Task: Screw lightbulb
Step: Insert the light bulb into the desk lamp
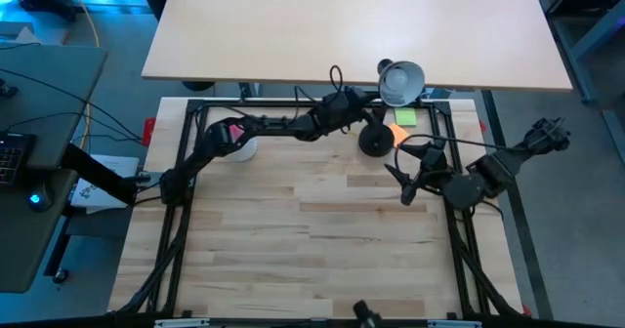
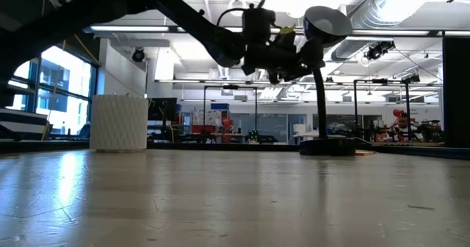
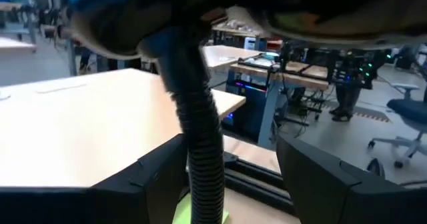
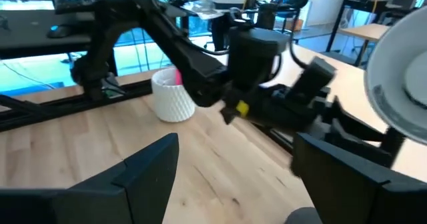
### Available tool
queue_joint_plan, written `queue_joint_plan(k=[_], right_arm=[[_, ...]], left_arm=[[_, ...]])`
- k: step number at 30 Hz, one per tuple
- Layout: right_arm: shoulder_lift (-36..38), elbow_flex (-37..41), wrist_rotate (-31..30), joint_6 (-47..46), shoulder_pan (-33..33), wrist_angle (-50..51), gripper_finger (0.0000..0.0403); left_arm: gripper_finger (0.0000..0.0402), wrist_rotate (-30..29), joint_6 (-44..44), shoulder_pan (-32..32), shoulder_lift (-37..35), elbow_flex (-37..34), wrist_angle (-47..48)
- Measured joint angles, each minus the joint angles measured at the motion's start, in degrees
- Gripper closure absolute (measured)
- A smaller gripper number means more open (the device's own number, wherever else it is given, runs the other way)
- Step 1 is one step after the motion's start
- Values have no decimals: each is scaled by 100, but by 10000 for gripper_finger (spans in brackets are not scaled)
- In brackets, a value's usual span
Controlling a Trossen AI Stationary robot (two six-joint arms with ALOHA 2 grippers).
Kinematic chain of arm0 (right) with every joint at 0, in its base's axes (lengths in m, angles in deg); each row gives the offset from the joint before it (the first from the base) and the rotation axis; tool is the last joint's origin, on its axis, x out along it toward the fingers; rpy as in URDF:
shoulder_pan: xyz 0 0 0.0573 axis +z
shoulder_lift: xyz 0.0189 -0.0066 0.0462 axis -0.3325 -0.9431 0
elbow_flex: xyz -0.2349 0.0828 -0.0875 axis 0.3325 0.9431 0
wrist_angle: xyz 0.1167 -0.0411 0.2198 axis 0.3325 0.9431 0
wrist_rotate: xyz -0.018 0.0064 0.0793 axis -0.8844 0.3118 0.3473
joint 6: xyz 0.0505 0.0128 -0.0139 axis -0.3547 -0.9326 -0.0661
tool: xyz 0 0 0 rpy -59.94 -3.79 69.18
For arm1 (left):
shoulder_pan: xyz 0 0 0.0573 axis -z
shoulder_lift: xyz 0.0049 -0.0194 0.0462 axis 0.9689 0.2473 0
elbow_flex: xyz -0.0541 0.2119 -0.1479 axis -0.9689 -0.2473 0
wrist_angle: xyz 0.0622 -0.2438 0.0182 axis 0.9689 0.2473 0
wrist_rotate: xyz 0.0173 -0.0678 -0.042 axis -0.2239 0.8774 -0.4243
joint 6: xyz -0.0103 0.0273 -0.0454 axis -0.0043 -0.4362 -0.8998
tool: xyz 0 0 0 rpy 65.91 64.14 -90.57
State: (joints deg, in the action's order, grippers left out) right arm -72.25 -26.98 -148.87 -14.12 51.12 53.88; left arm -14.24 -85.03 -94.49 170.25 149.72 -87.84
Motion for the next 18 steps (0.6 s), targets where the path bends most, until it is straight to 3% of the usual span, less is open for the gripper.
queue_joint_plan(k=[10, 18], right_arm=[[-7, 0, -151, -37, 136, -2, 111], [-9, 0, -179, -34, 136, -22, 111]], left_arm=[[181, 25, -122, -89, 259, 369, 87], [262, 224, -207, -251, 285, 440, -32]])
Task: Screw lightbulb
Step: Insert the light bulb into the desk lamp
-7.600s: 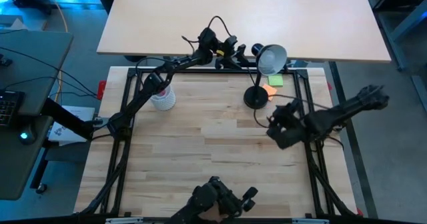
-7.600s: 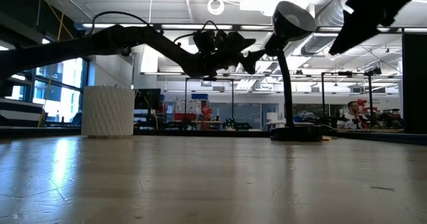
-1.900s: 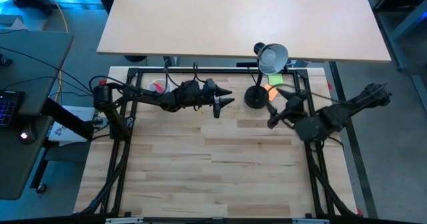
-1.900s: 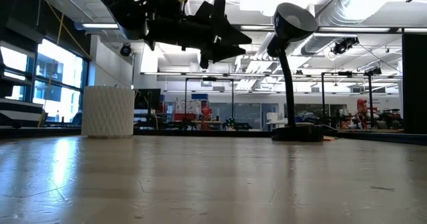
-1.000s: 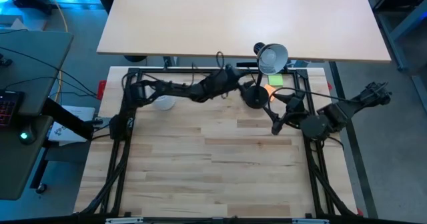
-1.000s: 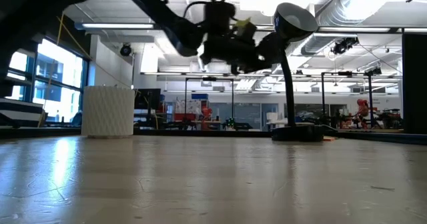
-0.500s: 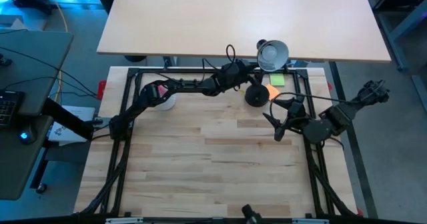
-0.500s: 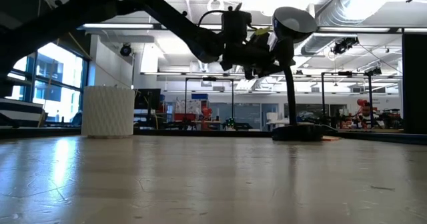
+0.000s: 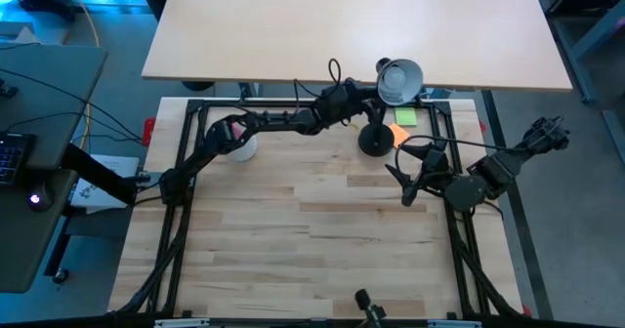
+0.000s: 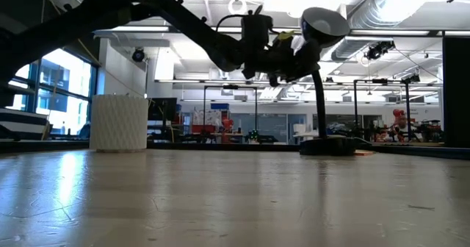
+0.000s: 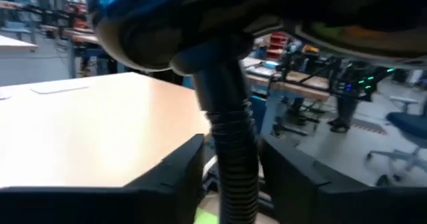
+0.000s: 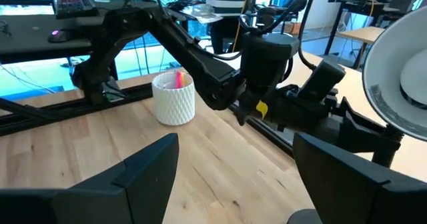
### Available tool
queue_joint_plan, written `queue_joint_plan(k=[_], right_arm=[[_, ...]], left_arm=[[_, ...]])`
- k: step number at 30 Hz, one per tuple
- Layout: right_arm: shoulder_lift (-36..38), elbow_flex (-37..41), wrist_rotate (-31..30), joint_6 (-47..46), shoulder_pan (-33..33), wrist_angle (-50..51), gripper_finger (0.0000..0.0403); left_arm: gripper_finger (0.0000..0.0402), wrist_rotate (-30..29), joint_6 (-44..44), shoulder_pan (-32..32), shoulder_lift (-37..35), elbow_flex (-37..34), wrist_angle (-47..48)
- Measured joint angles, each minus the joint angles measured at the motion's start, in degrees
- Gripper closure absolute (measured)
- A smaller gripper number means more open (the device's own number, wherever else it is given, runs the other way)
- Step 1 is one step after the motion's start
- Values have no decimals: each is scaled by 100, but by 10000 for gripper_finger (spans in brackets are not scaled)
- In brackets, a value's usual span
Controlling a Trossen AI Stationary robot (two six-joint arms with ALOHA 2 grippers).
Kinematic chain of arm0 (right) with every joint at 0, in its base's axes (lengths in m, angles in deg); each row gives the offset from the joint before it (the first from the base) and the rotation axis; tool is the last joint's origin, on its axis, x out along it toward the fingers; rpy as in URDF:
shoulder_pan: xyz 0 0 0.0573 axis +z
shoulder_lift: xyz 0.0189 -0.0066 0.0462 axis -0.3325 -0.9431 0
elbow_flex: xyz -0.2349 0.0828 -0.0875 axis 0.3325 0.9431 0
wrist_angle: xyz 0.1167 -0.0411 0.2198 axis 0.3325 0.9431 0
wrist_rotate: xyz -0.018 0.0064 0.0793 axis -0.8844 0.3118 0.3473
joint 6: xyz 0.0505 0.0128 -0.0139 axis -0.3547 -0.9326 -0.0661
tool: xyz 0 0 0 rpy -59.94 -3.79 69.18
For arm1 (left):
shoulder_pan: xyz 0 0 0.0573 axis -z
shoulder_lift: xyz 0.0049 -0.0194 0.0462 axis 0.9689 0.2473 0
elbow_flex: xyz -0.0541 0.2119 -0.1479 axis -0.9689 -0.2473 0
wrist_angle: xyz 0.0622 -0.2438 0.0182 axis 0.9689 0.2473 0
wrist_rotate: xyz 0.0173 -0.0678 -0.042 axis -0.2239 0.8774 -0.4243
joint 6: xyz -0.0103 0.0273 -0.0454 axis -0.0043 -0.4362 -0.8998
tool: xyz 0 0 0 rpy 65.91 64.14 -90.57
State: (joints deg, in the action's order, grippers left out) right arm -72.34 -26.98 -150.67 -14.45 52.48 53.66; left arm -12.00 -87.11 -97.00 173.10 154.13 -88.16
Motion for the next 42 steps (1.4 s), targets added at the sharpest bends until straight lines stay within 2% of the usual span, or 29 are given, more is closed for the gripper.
queue_joint_plan(k=[5, 9, 17, 22, 26, 34, 38, 42], right_arm=[[0, 0, -5, 0, 0, 0, 111], [0, 0, -6, -39, 0, -4, 111], [3, 0, -9, -44, 226, -73, 111], [11, 0, -176, -45, 481, -218, 111], [9, 0, -388, -44, 651, -229, 111], [11, 0, -562, -64, 971, -228, 111], [11, 0, -564, -204, 1110, -225, 111], [11, 0, -562, -302, 1292, -216, 111]], left_arm=[[329, 576, 74, -69, 0, 0, -25], [365, 717, 102, -81, 0, 0, -53], [365, 789, 249, 37, -47, -7, -63], [366, 1138, 10, 88, -117, -11, 70], [366, 1304, -80, 136, -230, -15, 364], [366, 1148, 530, 516, -568, -21, 1400], [366, 1073, 502, 654, -873, -541, 1238], [366, 1102, 178, 653, -1405, -1550, 744]])
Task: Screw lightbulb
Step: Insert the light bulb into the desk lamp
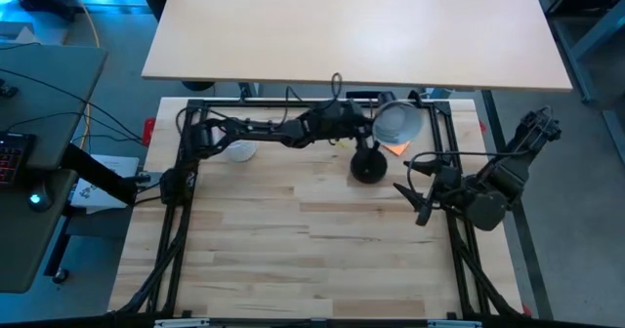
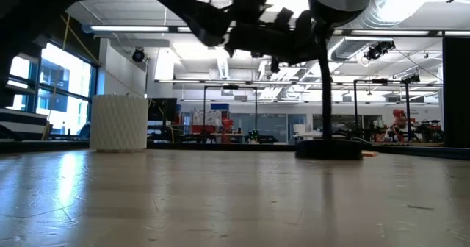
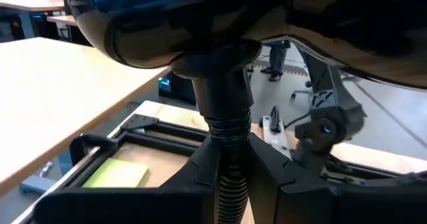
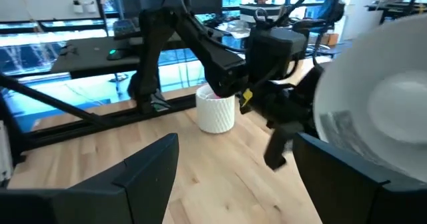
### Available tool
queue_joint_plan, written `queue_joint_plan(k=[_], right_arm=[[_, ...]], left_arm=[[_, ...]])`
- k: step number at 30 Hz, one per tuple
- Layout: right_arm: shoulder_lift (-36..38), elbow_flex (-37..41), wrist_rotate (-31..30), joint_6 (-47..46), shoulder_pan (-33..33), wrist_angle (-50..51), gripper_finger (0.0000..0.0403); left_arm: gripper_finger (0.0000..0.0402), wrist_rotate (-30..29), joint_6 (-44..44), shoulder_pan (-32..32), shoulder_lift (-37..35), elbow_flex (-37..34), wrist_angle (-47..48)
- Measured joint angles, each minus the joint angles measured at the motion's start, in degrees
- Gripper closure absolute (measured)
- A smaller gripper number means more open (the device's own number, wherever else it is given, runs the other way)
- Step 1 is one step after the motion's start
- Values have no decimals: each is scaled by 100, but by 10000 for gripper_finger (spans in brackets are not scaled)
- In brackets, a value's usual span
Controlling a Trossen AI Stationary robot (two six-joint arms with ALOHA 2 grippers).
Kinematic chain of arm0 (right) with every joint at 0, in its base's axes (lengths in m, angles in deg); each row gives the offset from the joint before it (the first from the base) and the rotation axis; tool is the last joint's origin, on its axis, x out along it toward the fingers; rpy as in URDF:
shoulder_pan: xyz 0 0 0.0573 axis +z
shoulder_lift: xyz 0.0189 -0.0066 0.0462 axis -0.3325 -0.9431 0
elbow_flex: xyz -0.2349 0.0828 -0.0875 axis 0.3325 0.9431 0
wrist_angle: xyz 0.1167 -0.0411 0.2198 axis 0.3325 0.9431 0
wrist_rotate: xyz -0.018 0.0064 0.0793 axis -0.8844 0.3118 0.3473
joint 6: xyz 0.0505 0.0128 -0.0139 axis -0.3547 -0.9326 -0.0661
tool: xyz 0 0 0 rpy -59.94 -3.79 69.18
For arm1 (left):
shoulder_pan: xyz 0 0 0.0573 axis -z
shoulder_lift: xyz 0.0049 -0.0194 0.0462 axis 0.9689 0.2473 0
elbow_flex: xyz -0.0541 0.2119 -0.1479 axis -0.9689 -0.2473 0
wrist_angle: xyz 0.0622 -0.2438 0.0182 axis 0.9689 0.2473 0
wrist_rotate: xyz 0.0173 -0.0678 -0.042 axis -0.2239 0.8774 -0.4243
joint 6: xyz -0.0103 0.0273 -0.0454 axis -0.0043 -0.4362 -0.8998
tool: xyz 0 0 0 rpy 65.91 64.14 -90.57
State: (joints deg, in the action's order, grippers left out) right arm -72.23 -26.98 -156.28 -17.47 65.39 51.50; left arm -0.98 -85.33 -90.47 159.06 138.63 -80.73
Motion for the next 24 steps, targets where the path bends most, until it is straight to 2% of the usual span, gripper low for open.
queue_joint_plan(k=[5, 8, 11, 15, 19, 21, 24], right_arm=[[-62, 0, 61, 100, -64, 17, 111], [-164, 0, 730, 669, -356, -243, 111], [-421, 0, 1316, 1907, -660, -763, 111], [-864, -263, 1275, 3682, -890, -864, 111], [-1244, -1006, 842, 4529, -1004, 83, 111], [-1438, -1555, 886, 4456, -1076, 969, 111], [-1753, -2477, 1288, 4026, -1226, 2455, 112]], left_arm=[[366, -335, 103, 185, -658, -1304, -872], [367, -1031, 414, 434, -870, -1753, -1032], [367, -1437, 486, 623, -901, -1953, -1218], [367, -2036, 564, 867, -901, -2010, -1293], [367, -2472, 644, 980, -899, -2013, -1277], [363, -2496, 609, 981, -899, -2013, -1275], [359, -2482, 612, 977, -895, -2013, -1273]])
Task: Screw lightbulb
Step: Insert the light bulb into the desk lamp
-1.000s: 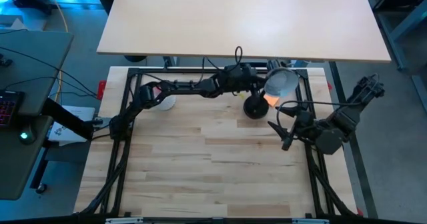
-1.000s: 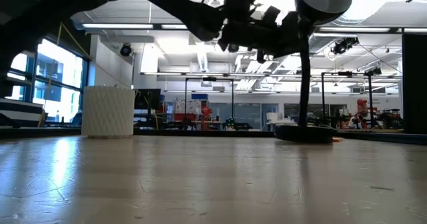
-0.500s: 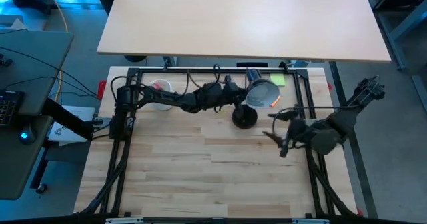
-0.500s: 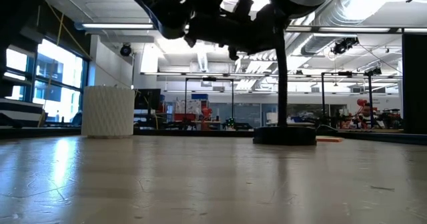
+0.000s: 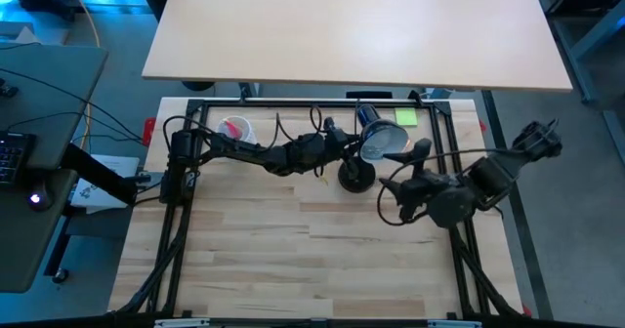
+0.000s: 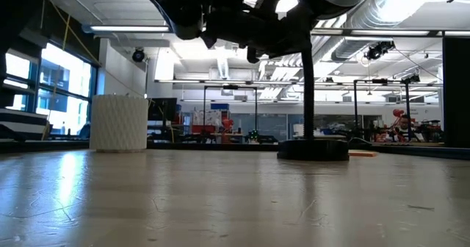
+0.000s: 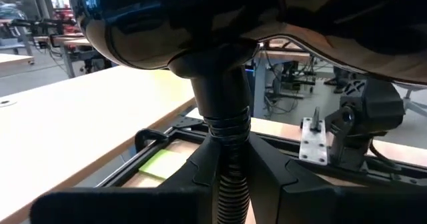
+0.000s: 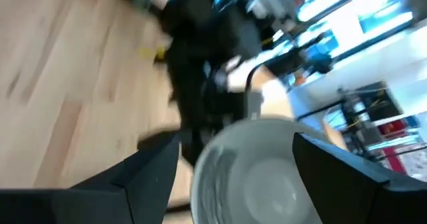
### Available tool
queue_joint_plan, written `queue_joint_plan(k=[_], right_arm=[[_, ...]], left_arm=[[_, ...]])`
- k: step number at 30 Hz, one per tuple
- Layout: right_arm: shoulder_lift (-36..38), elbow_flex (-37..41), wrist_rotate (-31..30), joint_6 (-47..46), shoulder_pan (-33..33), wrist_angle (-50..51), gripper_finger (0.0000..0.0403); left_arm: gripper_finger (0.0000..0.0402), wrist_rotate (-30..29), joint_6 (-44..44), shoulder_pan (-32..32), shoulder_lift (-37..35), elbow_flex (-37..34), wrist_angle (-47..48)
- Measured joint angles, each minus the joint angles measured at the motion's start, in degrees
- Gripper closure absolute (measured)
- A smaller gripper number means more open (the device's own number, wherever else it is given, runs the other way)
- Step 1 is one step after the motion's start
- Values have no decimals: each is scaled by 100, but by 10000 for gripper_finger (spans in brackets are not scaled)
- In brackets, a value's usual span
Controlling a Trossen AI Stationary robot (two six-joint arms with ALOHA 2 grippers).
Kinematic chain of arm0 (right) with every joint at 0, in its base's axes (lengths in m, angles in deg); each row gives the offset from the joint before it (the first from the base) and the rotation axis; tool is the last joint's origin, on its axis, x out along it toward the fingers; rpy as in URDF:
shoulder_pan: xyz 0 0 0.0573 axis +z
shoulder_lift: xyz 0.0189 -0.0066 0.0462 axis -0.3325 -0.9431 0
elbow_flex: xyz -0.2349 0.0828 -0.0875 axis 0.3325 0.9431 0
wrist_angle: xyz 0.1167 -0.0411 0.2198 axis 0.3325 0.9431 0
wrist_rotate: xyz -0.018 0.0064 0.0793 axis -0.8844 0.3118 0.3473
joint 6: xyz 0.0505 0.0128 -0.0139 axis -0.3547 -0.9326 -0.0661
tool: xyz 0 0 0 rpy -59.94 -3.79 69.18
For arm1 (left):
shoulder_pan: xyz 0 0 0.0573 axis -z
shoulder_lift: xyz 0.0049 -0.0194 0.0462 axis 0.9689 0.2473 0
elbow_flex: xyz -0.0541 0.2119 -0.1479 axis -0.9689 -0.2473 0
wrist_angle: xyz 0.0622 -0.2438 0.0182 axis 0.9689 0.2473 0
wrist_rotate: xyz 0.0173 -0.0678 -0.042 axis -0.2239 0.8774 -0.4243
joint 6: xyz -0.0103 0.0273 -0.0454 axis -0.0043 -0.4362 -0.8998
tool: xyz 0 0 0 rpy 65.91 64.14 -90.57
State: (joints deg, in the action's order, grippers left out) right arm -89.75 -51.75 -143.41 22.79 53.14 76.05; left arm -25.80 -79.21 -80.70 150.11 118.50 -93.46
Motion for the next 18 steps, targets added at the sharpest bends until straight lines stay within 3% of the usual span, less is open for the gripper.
queue_joint_plan(k=[5, 11, 18], right_arm=[[-660, -1374, 731, -262, -305, 2588, 116], [-1403, -2461, 1474, 16, -502, 3557, 117], [-1879, -2281, 441, 252, -523, 3667, 138]], left_arm=[[362, -1, -15, 0, 7, -2, -4], [360, -5, -113, -9, 13, -7, -24], [359, -222, -414, 11, 27, -16, -158]])
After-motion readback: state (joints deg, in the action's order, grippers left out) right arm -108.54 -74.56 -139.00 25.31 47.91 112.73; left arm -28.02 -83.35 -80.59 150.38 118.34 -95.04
